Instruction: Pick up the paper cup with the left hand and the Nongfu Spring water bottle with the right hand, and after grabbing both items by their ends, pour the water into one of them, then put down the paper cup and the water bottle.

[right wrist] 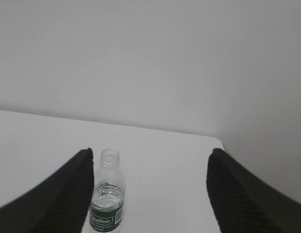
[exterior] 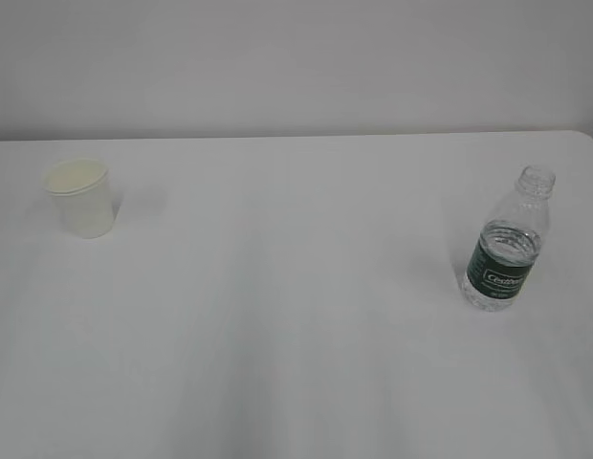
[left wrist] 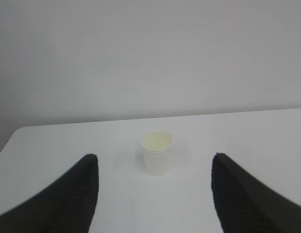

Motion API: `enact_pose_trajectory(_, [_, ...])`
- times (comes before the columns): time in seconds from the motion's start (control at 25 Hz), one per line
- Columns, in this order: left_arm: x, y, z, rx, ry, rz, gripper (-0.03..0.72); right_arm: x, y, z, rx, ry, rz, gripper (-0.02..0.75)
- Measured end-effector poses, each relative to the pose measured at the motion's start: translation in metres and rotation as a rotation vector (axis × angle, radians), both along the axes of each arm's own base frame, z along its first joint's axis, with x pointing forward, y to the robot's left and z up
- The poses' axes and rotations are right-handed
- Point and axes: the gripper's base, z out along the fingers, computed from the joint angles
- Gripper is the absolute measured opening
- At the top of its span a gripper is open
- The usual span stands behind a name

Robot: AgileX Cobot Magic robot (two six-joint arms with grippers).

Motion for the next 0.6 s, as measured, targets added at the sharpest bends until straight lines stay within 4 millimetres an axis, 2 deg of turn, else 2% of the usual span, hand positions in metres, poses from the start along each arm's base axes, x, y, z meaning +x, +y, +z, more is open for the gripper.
enact_pose_trajectory(0.6, [0.063, 0.002, -0.001, -0.007, 0.089, 0.022, 0.513, 0.047, 0.005, 0.002, -0.018, 0.04, 0.017, 0.554])
